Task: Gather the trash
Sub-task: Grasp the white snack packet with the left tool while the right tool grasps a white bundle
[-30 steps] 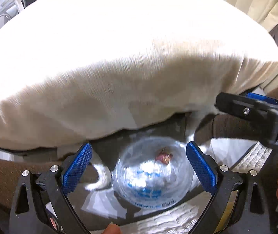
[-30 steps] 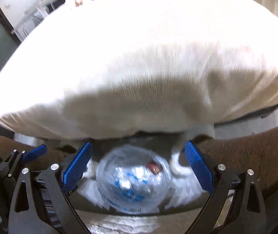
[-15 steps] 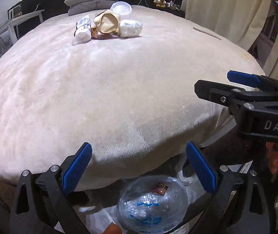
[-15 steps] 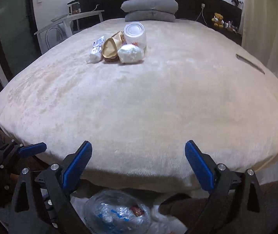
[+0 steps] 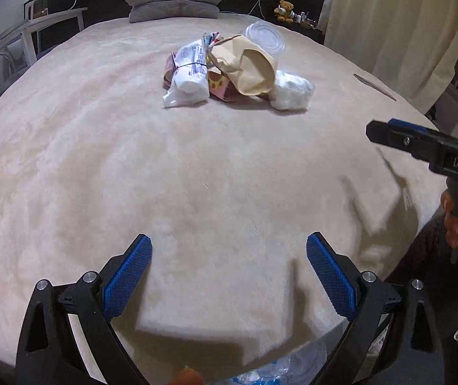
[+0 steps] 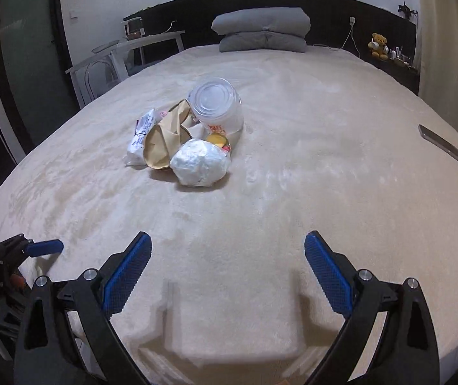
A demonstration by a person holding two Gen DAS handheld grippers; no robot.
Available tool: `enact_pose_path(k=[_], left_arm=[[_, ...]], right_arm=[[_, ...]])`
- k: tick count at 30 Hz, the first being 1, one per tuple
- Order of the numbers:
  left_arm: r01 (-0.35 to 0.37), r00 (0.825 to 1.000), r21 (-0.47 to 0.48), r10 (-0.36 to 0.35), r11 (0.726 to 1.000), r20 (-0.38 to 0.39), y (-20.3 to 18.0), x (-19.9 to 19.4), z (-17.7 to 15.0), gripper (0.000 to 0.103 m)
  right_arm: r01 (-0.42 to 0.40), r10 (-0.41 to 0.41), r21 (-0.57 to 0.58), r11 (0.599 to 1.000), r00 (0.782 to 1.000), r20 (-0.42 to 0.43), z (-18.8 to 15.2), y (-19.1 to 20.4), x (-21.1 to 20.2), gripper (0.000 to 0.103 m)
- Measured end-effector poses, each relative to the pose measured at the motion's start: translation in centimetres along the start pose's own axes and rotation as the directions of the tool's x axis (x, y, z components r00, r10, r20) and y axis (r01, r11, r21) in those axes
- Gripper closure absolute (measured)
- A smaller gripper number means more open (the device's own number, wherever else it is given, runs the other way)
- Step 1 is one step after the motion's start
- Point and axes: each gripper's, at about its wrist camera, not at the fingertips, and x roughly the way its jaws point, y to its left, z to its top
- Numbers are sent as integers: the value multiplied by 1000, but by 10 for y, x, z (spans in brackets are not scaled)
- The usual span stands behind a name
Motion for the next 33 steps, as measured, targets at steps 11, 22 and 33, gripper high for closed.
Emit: enact_pose_path(k=[11, 22, 33], left_arm=[[9, 999, -29, -8, 1000, 34, 54, 26, 65, 8], [58, 998, -38, -57, 998, 27, 73, 62, 107, 8], [136, 989, -49, -133, 989, 61, 77, 75, 125, 9]], right_arm=[[-47, 46, -39, 998, 999, -16, 41, 8, 51, 8], [-143, 141, -45, 989, 988, -57, 61, 13, 85, 41], [-160, 159, -62, 985, 987, -32, 60, 11, 74, 43]])
